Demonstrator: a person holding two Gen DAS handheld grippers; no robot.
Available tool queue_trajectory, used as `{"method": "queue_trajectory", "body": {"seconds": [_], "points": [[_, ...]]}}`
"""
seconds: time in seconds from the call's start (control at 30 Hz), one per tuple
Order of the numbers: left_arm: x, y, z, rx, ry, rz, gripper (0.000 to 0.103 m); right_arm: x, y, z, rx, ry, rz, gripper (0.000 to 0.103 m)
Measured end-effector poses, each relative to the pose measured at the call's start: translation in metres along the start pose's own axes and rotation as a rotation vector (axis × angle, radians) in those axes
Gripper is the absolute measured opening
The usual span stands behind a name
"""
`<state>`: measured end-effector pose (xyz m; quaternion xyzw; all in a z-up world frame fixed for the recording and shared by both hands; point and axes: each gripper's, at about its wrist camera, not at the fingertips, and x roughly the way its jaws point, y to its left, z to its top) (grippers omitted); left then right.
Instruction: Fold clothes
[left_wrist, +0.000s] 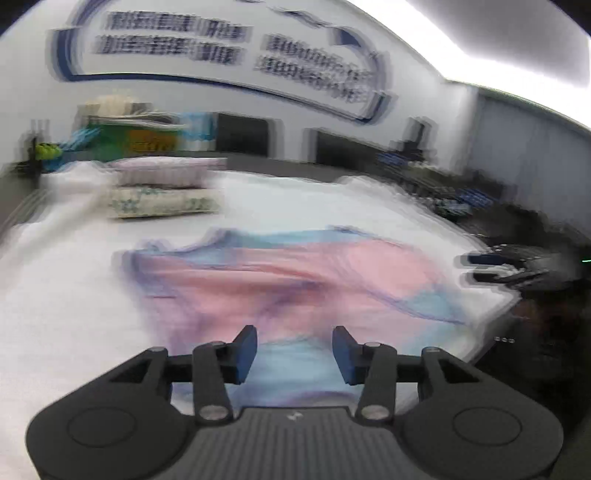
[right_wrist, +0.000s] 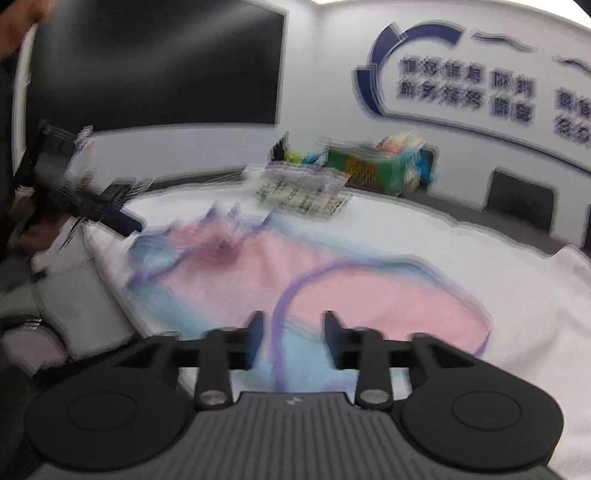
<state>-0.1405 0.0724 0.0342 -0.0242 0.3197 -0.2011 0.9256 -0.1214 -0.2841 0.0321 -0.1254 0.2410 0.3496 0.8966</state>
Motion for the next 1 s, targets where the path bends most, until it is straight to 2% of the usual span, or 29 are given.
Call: {"method": "queue_trajectory", "body": {"seconds": [0.07, 0.13, 0.2, 0.3, 0.37, 0.4, 0.43, 0.47, 0.53, 0.57, 0.6, 0.67, 0.87, 1.0], "points": [[0.000, 0.015, 0.006, -0.046, 0.013, 0.099, 0.041, 0.021, 0.006, 0.025, -0.007, -0.012, 0.018, 0.044], [0.011, 0.023, 0.003, -0.107, 0.078, 0.138, 0.041, 0.041, 0.012, 0.051, -0.014, -0.023, 0.036, 0.044], [0.018, 0.022, 0.000, -0.113, 0.108, 0.154, 0.041, 0.062, 0.018, 0.076, -0.022, -0.035, 0.053, 0.044], [0.021, 0.015, -0.002, -0.104, 0.102, 0.182, 0.041, 0.093, 0.027, 0.114, -0.032, -0.052, 0.080, 0.044], [0.023, 0.016, -0.002, -0.117, 0.099, 0.199, 0.037, 0.135, 0.046, 0.141, -0.103, 0.000, 0.096, 0.044], [0.024, 0.016, -0.002, -0.124, 0.098, 0.208, 0.030, 0.162, 0.057, 0.153, -0.144, 0.043, 0.106, 0.044], [0.024, 0.017, -0.003, -0.132, 0.096, 0.212, 0.008, 0.192, 0.066, 0.163, -0.179, 0.092, 0.119, 0.044], [0.024, 0.019, -0.004, -0.141, 0.094, 0.209, 0.004, 0.222, 0.074, 0.172, -0.190, 0.140, 0.123, 0.043], [0.019, 0.026, -0.007, -0.165, 0.076, 0.200, 0.003, 0.265, 0.082, 0.179, -0.181, 0.208, 0.129, 0.035], [0.016, 0.029, -0.008, -0.179, 0.064, 0.195, 0.002, 0.282, 0.084, 0.180, -0.172, 0.238, 0.133, 0.025], [0.012, 0.033, -0.010, -0.192, 0.053, 0.189, 0.002, 0.295, 0.084, 0.180, -0.155, 0.267, 0.133, 0.010], [0.005, 0.040, -0.013, -0.218, 0.029, 0.178, 0.002, 0.308, 0.082, 0.176, -0.125, 0.290, 0.142, 0.003], [-0.012, 0.052, -0.017, -0.247, -0.018, 0.177, 0.002, 0.306, 0.082, 0.197, -0.068, 0.224, 0.129, 0.003], [-0.022, 0.060, -0.021, -0.271, -0.029, 0.185, 0.002, 0.321, 0.095, 0.199, -0.086, 0.243, 0.132, 0.003]]}}
